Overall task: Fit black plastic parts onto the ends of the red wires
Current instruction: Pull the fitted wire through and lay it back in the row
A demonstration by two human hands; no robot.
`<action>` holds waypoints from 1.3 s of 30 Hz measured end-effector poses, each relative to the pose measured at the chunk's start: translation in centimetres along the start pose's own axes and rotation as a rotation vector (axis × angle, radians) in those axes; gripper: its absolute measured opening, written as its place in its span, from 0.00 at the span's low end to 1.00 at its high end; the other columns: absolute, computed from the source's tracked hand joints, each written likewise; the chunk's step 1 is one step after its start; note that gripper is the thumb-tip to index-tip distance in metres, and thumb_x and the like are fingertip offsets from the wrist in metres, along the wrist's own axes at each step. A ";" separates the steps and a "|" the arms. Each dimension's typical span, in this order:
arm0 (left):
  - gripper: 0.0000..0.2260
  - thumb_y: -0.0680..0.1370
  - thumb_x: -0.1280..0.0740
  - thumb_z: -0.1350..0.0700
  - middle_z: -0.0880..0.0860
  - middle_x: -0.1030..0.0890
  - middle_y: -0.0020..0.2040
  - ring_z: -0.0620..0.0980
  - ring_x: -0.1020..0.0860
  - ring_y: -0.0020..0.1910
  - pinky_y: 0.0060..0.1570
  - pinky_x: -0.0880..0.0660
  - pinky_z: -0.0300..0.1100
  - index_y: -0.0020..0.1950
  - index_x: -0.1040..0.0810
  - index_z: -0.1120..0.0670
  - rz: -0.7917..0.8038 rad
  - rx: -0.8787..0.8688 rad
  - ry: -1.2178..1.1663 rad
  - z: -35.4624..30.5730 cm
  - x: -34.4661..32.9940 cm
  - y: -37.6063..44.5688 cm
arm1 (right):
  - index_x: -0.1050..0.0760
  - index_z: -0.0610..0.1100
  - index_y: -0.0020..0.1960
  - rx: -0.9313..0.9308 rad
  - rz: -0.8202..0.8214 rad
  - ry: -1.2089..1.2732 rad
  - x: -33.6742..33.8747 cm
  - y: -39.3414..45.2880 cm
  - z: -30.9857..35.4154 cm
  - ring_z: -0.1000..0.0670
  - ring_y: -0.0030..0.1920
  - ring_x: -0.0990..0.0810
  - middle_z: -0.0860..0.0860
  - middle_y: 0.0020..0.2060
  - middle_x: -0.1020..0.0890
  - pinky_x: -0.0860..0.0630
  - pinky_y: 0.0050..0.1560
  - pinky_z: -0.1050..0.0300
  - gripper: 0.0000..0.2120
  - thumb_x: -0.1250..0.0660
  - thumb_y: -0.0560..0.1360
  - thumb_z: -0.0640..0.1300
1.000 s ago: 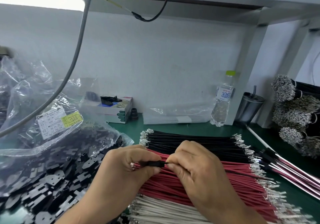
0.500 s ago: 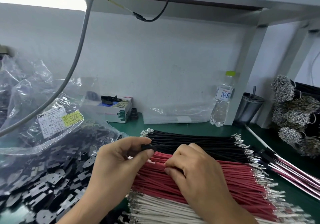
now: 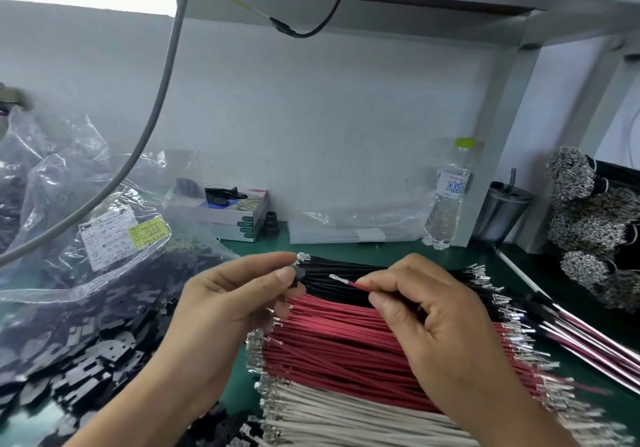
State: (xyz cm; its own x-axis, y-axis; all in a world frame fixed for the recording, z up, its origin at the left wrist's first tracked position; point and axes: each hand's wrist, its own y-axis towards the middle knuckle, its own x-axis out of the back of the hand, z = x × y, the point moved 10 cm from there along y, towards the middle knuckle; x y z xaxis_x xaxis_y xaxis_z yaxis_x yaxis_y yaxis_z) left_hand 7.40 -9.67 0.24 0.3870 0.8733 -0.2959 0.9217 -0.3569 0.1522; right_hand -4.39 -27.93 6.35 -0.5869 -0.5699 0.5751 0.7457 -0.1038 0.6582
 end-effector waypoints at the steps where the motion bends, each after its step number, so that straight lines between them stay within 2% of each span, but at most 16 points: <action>1: 0.17 0.64 0.20 0.55 0.63 0.14 0.43 0.50 0.22 0.32 0.29 0.26 0.37 0.52 0.12 0.58 0.040 0.023 -0.017 0.3 -0.5 -0.1 | 0.17 0.57 0.51 0.012 -0.023 0.003 0.0 -0.1 0.5 0.53 0.45 0.20 0.58 0.43 0.21 0.27 0.41 0.65 0.07 0.32 0.78 0.47; 3: 0.17 0.65 0.19 0.54 0.63 0.14 0.42 0.50 0.23 0.31 0.29 0.27 0.37 0.52 0.12 0.59 0.096 0.052 -0.033 0.7 -1.2 -0.2 | 0.17 0.56 0.49 0.030 -0.058 0.013 -0.1 -0.3 1.1 0.52 0.43 0.20 0.58 0.42 0.21 0.26 0.39 0.62 0.06 0.32 0.77 0.48; 7: 0.24 0.61 0.18 0.48 0.62 0.15 0.40 0.49 0.23 0.31 0.30 0.28 0.36 0.51 0.12 0.60 0.129 0.075 -0.056 0.9 -1.5 -0.2 | 0.15 0.53 0.49 0.070 -0.089 0.018 0.0 -0.4 1.7 0.52 0.41 0.20 0.57 0.40 0.21 0.24 0.38 0.57 0.06 0.31 0.76 0.48; 11: 0.22 0.64 0.20 0.50 0.61 0.16 0.39 0.49 0.24 0.30 0.28 0.28 0.36 0.52 0.13 0.62 0.165 0.098 -0.095 1.0 -1.7 -0.2 | 0.15 0.52 0.48 0.092 -0.122 0.048 0.2 -0.5 2.1 0.50 0.40 0.20 0.56 0.40 0.21 0.24 0.37 0.56 0.05 0.30 0.76 0.47; 16: 0.21 0.65 0.20 0.51 0.61 0.17 0.39 0.49 0.25 0.30 0.29 0.28 0.36 0.52 0.13 0.63 0.188 0.114 -0.083 1.0 -1.9 -0.3 | 0.14 0.50 0.48 0.110 -0.167 0.061 0.7 -0.5 2.3 0.51 0.39 0.20 0.56 0.39 0.21 0.24 0.36 0.60 0.05 0.29 0.75 0.45; 20: 0.21 0.65 0.20 0.51 0.61 0.17 0.38 0.49 0.25 0.29 0.29 0.29 0.37 0.52 0.14 0.64 0.190 0.128 -0.078 1.0 -1.9 -0.3 | 0.13 0.47 0.49 0.200 -0.145 -0.067 0.5 -0.6 3.3 0.52 0.36 0.22 0.56 0.39 0.22 0.24 0.34 0.59 0.08 0.30 0.78 0.48; 24: 0.17 0.68 0.18 0.56 0.61 0.18 0.38 0.49 0.26 0.29 0.27 0.29 0.36 0.51 0.14 0.65 0.177 0.185 -0.032 1.5 -1.8 -0.3 | 0.14 0.44 0.51 0.325 -0.158 -0.270 0.2 -1.0 4.3 0.51 0.37 0.24 0.53 0.39 0.22 0.25 0.31 0.55 0.06 0.28 0.76 0.40; 26: 0.15 0.68 0.21 0.57 0.61 0.18 0.37 0.49 0.26 0.29 0.27 0.30 0.35 0.49 0.13 0.65 0.179 0.217 -0.001 1.8 -2.0 -0.4 | 0.14 0.44 0.51 0.343 -0.166 -0.319 0.1 -1.2 4.3 0.51 0.37 0.25 0.52 0.39 0.22 0.26 0.29 0.54 0.07 0.27 0.75 0.37; 32: 0.17 0.67 0.22 0.54 0.60 0.17 0.38 0.48 0.23 0.29 0.27 0.26 0.35 0.49 0.13 0.64 0.133 0.263 -0.055 2.2 -2.4 -1.1 | 0.15 0.41 0.50 0.350 -0.189 -0.283 -0.6 -1.5 4.5 0.50 0.38 0.24 0.52 0.39 0.22 0.26 0.31 0.54 0.04 0.28 0.77 0.38; 34: 0.18 0.66 0.22 0.52 0.60 0.14 0.41 0.48 0.21 0.30 0.28 0.25 0.36 0.51 0.12 0.61 0.134 0.208 -0.004 1.4 -2.7 -1.2 | 0.15 0.41 0.49 0.313 -0.206 -0.279 -0.7 -1.4 4.3 0.51 0.38 0.23 0.52 0.40 0.22 0.24 0.32 0.54 0.05 0.30 0.79 0.41; 37: 0.19 0.63 0.19 0.51 0.54 0.12 0.43 0.45 0.17 0.35 0.34 0.23 0.33 0.54 0.12 0.49 0.150 -0.047 0.341 -1.2 -3.0 -1.6 | 0.15 0.45 0.48 0.216 -0.169 -0.258 -0.5 -1.0 3.4 0.54 0.40 0.22 0.55 0.40 0.22 0.23 0.34 0.56 0.06 0.31 0.78 0.44; 39: 0.12 0.66 0.19 0.54 0.51 0.13 0.37 0.43 0.18 0.32 0.34 0.24 0.30 0.47 0.11 0.42 0.147 -0.215 0.590 -2.9 -3.1 -1.9 | 0.15 0.46 0.48 0.185 -0.125 -0.197 -0.6 -0.9 3.0 0.56 0.40 0.22 0.56 0.40 0.22 0.23 0.35 0.58 0.06 0.30 0.77 0.46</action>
State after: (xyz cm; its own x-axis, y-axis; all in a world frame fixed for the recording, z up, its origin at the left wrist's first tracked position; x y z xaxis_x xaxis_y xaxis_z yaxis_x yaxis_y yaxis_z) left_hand 4.38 -10.73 3.65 0.3725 0.8777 0.3015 0.8101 -0.4660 0.3557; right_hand -5.68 -25.05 6.86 -0.7338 -0.3909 0.5557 0.6045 -0.0023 0.7966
